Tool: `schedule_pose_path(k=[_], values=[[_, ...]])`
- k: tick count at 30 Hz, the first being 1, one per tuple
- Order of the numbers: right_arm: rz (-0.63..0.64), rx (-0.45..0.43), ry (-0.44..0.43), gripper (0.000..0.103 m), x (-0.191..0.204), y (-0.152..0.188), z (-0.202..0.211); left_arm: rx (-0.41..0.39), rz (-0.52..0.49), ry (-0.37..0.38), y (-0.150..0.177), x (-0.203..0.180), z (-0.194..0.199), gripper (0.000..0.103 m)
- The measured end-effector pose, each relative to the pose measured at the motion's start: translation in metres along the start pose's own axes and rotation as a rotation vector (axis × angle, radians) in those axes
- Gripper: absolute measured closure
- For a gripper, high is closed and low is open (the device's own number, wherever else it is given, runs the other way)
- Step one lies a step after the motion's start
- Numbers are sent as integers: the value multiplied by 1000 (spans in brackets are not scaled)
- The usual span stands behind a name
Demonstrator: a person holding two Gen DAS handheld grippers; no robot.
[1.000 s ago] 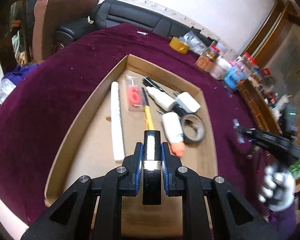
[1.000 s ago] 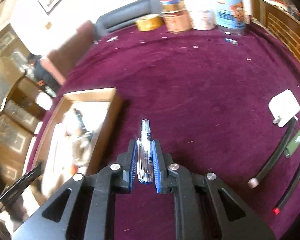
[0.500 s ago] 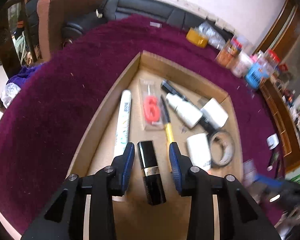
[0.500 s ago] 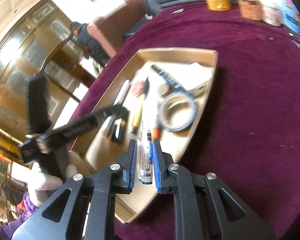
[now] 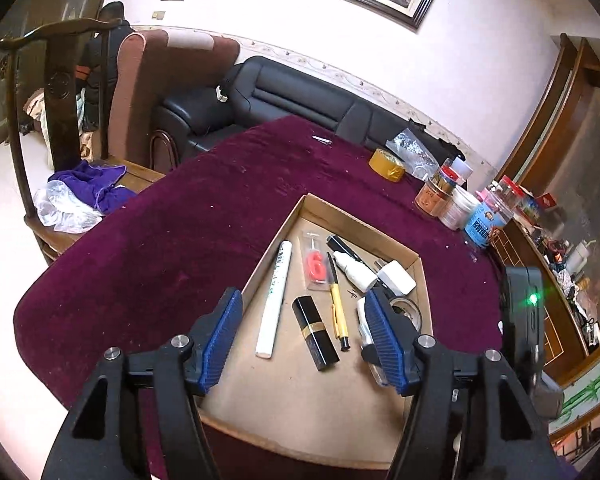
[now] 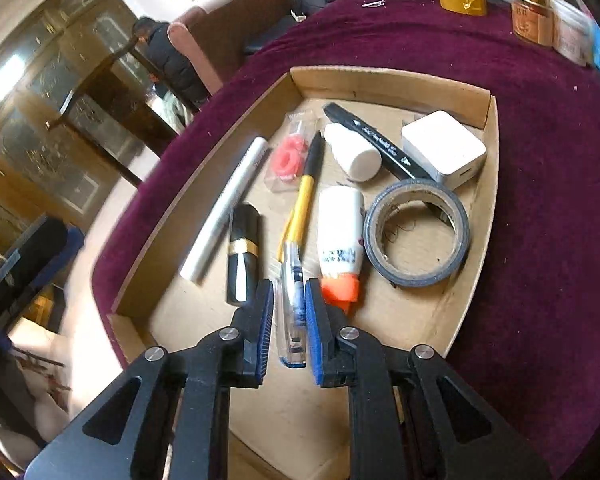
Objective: Organize rigid objects
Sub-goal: 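Move both open tools back, bringing the right tool to the white charger block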
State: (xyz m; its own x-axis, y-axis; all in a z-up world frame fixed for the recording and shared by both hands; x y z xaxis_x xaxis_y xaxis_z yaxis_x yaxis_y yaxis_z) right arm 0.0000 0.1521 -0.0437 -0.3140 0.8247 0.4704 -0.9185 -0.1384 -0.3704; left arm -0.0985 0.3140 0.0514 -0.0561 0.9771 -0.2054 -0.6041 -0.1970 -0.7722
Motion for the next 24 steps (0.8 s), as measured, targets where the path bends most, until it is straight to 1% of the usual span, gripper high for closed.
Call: schedule_pose_path(k=[2, 4, 5, 6, 8, 11, 13, 14, 15, 16, 17, 18, 19, 20, 21, 22, 23, 24], values=[[-1, -30, -9, 88, 0, -2, 11, 2, 0, 3, 1, 0, 1, 45], [-4, -71, -2, 81, -6, -7, 24, 6, 3, 7, 1, 0, -1, 45], [-8, -87, 2, 75, -9, -8, 30, 8, 7, 10, 2, 0, -1, 45], [-15, -111, 4, 72, -13, -10, 38, 13, 13, 13, 3, -1, -2, 45], [-25, -157, 16, 72, -24, -13, 55, 18, 15, 19, 7, -4, -1, 45], [-33, -249, 71, 72, -49, -21, 88, 17, -4, 29, 8, -13, 3, 45], [-37, -344, 134, 72, -70, -26, 118, 7, -21, 38, 8, -21, 6, 45], [-31, -415, 178, 72, -82, -28, 139, -2, -37, 44, 6, -27, 9, 45], [-23, -467, 214, 69, -91, -29, 157, -12, -51, 58, 4, -34, 11, 45], [-16, -520, 255, 62, -100, -30, 173, -21, -63, 72, 3, -41, 13, 45], [-13, -591, 314, 41, -115, -29, 194, -30, -77, 84, 3, -48, 16, 45], [-17, -639, 350, 18, -126, -30, 208, -39, -95, 101, 2, -57, 19, 45], [-27, -682, 383, 12, -142, -31, 222, -48, -117, 122, 1, -68, 21, 43], [-49, -714, 415, 12, -160, -32, 234, -52, -133, 138, 1, -77, 23, 39], [-100, -704, 459, 12, -186, -35, 243, -55, -155, 159, 2, -90, 25, 37], [-146, -675, 481, 12, -206, -36, 247, -54, -167, 173, 3, -98, 25, 37], [-206, -633, 487, 12, -231, -39, 250, -48, -179, 191, 4, -108, 24, 37], [-276, -601, 481, 12, -256, -40, 254, -34, -197, 225, 8, -123, 22, 37]])
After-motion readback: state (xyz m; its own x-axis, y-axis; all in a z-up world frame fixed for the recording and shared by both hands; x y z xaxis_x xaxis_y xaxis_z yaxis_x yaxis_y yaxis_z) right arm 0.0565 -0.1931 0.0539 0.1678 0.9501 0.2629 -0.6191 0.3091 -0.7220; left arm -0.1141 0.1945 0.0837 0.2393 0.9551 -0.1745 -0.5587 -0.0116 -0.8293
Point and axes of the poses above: each gripper's, at about its wrist camera, not at the fingertips, and z roughly against the way its jaws point, x to its left, y to its underside, the point moved 8 cm from there along -z, roughly the way its jaws point, and after that the axes turned 14 degrees about -z, right-handed, at the moved point
